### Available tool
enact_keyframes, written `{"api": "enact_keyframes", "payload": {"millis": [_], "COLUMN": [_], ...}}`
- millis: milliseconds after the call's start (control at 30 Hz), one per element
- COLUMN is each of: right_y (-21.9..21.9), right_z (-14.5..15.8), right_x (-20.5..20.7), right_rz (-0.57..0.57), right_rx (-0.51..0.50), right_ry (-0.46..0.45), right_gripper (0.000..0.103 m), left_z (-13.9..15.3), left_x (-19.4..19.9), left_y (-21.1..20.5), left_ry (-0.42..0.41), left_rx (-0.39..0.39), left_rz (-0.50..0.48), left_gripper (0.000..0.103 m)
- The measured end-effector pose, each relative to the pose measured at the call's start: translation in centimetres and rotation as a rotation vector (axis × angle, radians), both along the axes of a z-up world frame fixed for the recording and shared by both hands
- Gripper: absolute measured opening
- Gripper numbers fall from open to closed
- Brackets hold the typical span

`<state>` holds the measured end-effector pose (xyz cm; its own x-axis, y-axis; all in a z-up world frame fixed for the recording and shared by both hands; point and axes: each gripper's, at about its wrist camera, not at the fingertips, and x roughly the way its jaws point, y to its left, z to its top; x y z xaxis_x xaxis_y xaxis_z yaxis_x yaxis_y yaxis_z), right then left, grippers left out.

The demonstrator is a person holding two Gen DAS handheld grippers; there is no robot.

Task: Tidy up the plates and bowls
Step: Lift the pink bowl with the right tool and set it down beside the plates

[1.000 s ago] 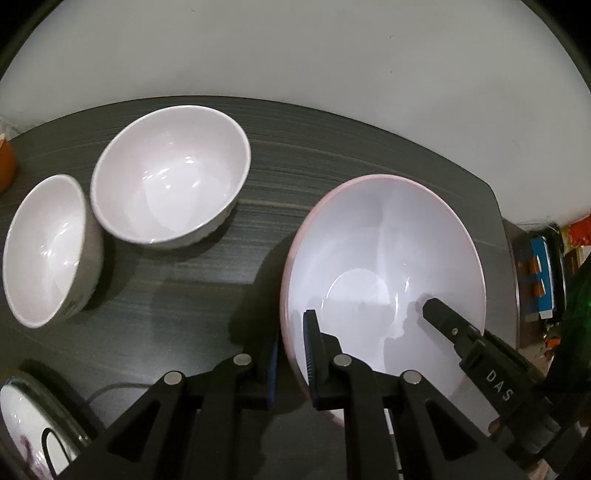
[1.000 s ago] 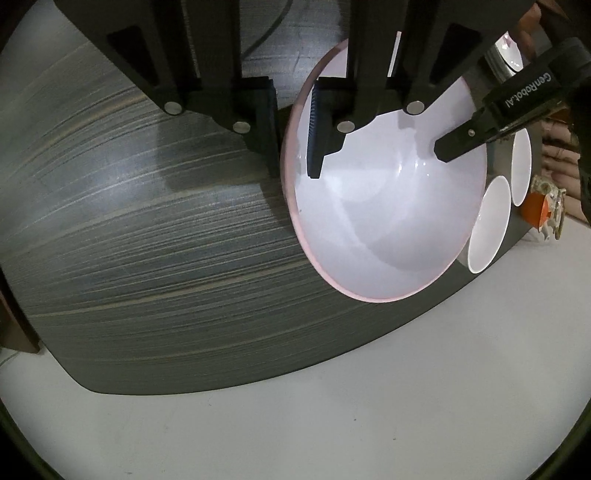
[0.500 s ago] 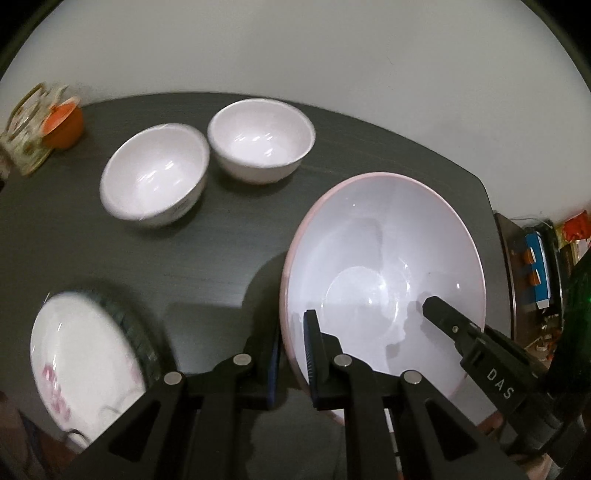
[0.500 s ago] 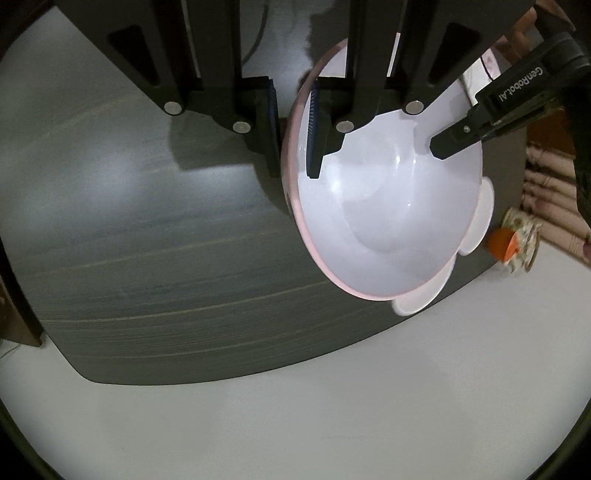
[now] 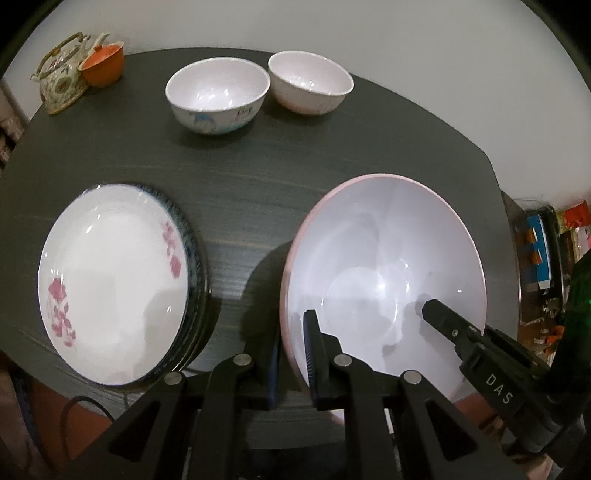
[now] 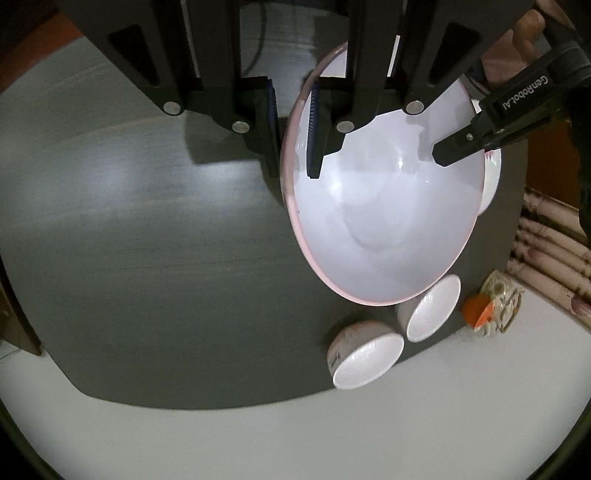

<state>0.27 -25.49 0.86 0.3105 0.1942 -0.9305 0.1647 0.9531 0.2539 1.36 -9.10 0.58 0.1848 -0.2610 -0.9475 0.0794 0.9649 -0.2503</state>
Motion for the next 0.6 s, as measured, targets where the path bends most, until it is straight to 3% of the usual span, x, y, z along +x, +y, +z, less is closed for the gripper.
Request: {"api": "enact_keyframes", "payload": {"millis": [600], "right_y": [1.5], "right_z": [-2.9], "right_x": [-3.4], "right_rz": [0.018], "right_rx": [-0.008], "right_ry": [0.081], "right_gripper": [0.016], "left_z": [-3.2], "left_x": [-1.4], "left_y": [0.8], "left_ry": [0.018], "left_rx": [0.036], "left_rz": [-0.006], "left_gripper": [0.012]}}
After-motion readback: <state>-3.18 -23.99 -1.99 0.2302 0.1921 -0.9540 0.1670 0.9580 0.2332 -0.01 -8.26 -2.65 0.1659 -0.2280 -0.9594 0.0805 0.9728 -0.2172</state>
